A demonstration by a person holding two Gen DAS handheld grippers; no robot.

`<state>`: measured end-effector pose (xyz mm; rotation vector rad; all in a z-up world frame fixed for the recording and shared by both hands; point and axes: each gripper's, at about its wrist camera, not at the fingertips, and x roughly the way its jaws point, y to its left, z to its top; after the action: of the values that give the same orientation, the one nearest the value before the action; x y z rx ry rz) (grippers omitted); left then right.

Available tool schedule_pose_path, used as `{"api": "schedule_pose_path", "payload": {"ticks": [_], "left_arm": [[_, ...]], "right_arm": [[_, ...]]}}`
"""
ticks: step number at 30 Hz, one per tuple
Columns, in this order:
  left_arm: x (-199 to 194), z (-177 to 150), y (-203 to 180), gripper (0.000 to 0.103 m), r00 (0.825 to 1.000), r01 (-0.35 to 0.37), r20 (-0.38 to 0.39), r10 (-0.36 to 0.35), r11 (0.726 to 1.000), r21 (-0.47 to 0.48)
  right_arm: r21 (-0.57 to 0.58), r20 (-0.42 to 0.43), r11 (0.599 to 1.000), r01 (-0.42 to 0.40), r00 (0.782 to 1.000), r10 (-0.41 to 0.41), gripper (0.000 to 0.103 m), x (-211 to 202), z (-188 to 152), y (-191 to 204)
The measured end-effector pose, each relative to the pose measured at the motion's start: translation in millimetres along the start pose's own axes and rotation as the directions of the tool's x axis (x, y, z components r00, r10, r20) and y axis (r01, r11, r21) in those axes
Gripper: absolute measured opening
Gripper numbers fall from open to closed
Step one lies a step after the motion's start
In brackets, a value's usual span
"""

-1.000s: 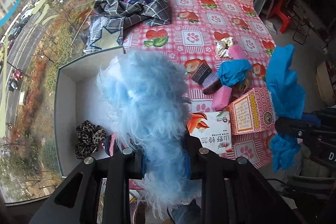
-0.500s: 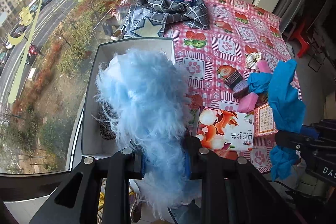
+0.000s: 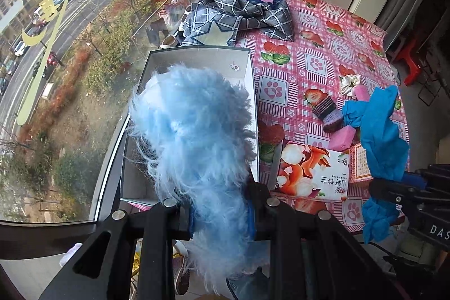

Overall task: Organize soft objects
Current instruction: 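Carry the blue boa and blue glove with both tools over the white box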

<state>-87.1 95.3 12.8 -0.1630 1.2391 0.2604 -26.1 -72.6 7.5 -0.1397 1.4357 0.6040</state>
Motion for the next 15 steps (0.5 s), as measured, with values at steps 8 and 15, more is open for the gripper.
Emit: {"api": "schedule_pose_path", "payload": {"ticks": [8,15], "left_arm": [[-0.5,-0.4,3.7,0.029,1.000,-0.004,0.001,0.004,1.000,-0.014],[-0.2,-0.7,4.8,0.029,1.000,-0.004,0.002,0.004,1.000,-0.014]], "right_arm": [[-0.013,-0.008,1.000,0.003,1.000,-0.003,0.022,3.3,0.4,5.0],[-0.014,-0.011,1.000,0.004,1.000,-0.004,0.022,4.4,0.6,5.8]]}}
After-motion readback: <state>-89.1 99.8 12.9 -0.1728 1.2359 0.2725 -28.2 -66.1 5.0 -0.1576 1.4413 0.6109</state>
